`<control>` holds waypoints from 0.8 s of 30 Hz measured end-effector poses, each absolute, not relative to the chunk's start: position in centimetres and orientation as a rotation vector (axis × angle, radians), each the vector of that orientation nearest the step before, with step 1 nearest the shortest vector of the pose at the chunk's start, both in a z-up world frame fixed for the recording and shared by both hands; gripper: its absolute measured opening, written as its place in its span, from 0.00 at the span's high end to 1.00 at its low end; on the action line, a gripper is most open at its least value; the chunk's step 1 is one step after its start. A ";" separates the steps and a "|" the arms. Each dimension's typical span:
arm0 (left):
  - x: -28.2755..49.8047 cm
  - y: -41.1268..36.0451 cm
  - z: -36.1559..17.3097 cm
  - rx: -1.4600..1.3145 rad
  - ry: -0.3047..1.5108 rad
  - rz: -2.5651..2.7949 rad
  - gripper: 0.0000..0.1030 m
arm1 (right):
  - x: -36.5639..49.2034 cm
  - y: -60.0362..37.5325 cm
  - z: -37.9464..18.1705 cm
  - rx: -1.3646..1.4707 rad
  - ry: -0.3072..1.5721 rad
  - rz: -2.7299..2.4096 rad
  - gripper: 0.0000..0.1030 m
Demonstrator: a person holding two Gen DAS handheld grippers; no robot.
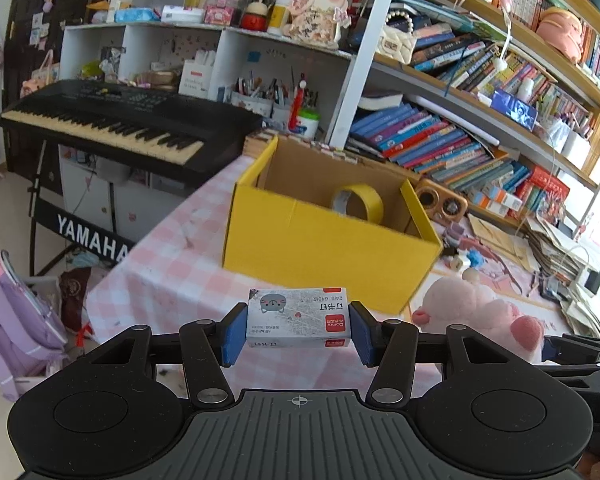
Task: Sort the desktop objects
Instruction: 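Lift and carry the pig and white box toward the yellow box with both tools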
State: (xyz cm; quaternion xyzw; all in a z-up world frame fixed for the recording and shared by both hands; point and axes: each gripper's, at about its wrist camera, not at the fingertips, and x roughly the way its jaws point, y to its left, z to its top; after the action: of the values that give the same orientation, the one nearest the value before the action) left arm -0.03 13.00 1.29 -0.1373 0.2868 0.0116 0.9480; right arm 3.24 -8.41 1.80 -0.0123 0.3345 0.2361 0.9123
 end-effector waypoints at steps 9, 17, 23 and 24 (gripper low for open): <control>5.0 13.0 3.4 -0.261 0.518 0.044 0.50 | 8.5 -8.4 4.6 -0.018 0.611 0.515 0.33; 11.3 12.8 3.9 -0.249 0.492 0.052 0.50 | 14.6 -8.1 5.9 -0.066 0.569 0.542 0.33; 16.2 12.9 4.0 -0.221 0.513 0.070 0.50 | 19.3 -6.5 5.5 -0.134 0.559 0.589 0.33; 16.9 13.0 4.2 -0.225 0.519 0.067 0.49 | 20.0 -6.1 5.4 -0.153 0.564 0.598 0.33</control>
State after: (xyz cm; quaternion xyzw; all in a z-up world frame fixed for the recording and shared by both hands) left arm 16.94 12.96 4.16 -0.1108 0.2562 0.0332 0.9597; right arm 20.01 -6.12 5.36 -0.0741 0.2738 0.2903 0.9139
